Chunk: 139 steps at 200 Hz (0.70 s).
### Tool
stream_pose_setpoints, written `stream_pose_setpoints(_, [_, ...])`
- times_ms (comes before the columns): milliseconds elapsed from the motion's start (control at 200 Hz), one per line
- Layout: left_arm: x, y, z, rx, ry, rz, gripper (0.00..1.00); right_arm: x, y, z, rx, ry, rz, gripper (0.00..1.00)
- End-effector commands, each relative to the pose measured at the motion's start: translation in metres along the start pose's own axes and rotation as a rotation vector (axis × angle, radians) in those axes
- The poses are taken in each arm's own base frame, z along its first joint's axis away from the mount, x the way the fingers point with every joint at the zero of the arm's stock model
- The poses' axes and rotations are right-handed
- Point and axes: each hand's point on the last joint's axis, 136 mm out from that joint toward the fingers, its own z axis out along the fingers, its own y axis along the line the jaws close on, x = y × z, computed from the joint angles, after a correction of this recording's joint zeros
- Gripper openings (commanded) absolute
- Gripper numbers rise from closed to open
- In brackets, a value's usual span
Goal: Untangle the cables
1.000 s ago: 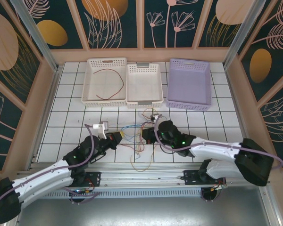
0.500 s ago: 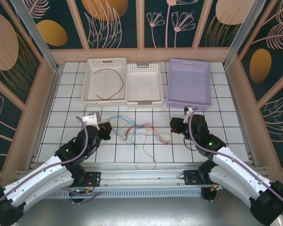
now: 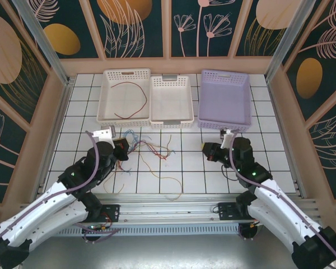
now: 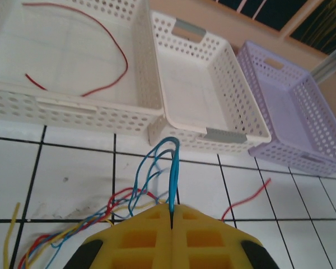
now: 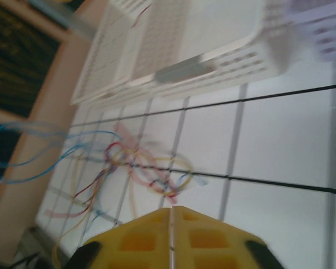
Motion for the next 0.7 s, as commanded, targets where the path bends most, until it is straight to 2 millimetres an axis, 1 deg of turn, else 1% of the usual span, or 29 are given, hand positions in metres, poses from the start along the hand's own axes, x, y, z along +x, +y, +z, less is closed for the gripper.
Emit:
stream_pose_setpoints(0, [-0.013,-0.027,0.001,0.108,-0.022,0.008,0.0,0.012,0.055,0.008,-0.202,0.049,-0.111,0.31])
stream_pose_setpoints(45, [-0.02,-0.036,0.001,0.136,-0.032,0.007,0.0,0.022,0.071,0.014,-0.246,0.081,-0.148,0.41])
stream_pose_setpoints(145, [-0.036,-0.057,0.001,0.19,-0.05,0.002,0.0,0.04,0.102,0.025,-0.336,0.115,-0.2,0.53])
stream_pose_setpoints(180, [-0.043,-0.065,0.0,0.212,-0.058,0.001,0.0,0.046,0.109,0.029,-0.352,0.122,-0.213,0.55])
stream_pose_setpoints(220, [-0.049,-0.076,-0.002,0.249,-0.066,-0.004,0.0,0.049,0.109,0.037,-0.332,0.125,-0.218,0.56])
stream_pose_setpoints(255, [-0.055,-0.083,-0.004,0.274,-0.074,-0.009,0.0,0.051,0.107,0.044,-0.311,0.129,-0.217,0.57])
stream_pose_setpoints(290, [-0.06,-0.088,-0.007,0.296,-0.082,-0.019,0.0,0.052,0.1,0.052,-0.274,0.129,-0.21,0.57])
stream_pose_setpoints(365, [-0.068,-0.096,-0.014,0.33,-0.095,-0.028,0.0,0.047,0.075,0.067,-0.131,0.11,-0.183,0.58])
stream_pose_setpoints(400, [-0.07,-0.098,-0.016,0.338,-0.1,-0.032,0.0,0.047,0.067,0.071,-0.084,0.11,-0.187,0.59])
stream_pose_setpoints(480, [-0.068,-0.097,-0.017,0.344,-0.093,-0.034,0.0,0.042,0.052,0.079,-0.003,0.082,-0.192,0.61])
stream_pose_setpoints(586, [-0.064,-0.096,-0.016,0.346,-0.081,-0.038,0.0,0.044,0.048,0.087,0.007,0.086,-0.197,0.62])
stream_pose_setpoints(656, [-0.064,-0.096,-0.017,0.351,-0.085,-0.047,0.0,0.043,0.037,0.091,0.066,0.073,-0.187,0.62])
stream_pose_setpoints(691, [-0.066,-0.097,-0.018,0.355,-0.09,-0.05,0.0,0.042,0.028,0.092,0.113,0.067,-0.178,0.62])
